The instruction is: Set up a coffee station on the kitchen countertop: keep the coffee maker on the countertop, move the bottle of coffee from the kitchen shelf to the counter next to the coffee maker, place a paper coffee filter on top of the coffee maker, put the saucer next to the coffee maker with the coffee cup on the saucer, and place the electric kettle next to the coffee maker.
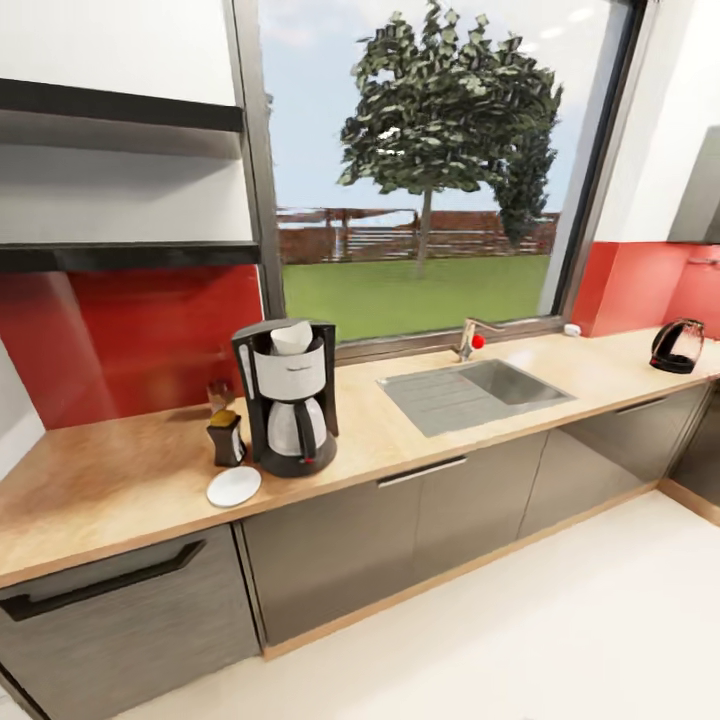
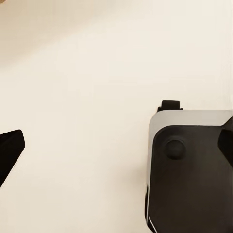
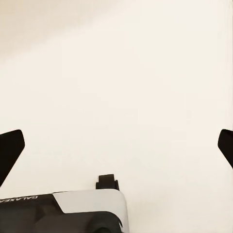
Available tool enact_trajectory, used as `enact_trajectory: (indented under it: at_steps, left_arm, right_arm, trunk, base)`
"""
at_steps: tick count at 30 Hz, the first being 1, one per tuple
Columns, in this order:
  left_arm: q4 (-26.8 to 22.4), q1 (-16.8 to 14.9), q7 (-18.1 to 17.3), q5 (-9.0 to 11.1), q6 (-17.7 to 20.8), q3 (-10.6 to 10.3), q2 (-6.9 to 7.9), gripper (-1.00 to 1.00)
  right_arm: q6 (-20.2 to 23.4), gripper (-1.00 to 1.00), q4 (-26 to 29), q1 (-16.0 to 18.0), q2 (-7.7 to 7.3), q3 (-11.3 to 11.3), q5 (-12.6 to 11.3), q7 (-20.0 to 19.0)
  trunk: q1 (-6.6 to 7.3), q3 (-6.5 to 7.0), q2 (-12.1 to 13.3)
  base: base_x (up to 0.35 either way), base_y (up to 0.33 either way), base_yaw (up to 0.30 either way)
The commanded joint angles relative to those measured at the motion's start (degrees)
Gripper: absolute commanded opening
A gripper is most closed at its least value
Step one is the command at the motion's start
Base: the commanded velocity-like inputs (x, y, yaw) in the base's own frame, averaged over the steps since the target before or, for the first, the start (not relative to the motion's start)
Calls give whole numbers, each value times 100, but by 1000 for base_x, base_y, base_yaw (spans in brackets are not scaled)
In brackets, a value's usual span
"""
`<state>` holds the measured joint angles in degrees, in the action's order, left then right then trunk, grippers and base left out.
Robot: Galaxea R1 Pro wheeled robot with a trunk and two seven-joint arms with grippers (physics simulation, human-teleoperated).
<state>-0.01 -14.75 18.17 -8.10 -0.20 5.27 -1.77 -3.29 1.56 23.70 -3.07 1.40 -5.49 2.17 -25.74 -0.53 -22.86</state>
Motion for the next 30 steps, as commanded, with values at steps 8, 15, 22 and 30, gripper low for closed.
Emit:
enact_trajectory:
  at_steps: [8,15,22,30]
  left_arm:
    - [10,-2,27,-60,-6,53,-5,100]
    - [10,-1,24,-60,-6,53,-7,100]
    - [11,-1,23,-60,-6,53,-8,100]
    - [12,-1,24,-60,-6,53,-15,100]
  right_arm:
    - [-22,100,-6,-4,2,18,-58,3]
    - [-22,100,-6,-6,4,18,-58,3]
    - [-22,100,-6,-6,7,18,-58,3]
    - [-22,100,-6,-6,6,18,-58,3]
  trunk:
    - [-5,-6,-6]
    - [-5,-6,-6]
    - [-5,-6,-6]
    - [-5,-6,-6]
  base:
    - [233,-158,-300]
    - [245,-169,-300]
    - [245,-169,-300]
    - [245,-169,-300]
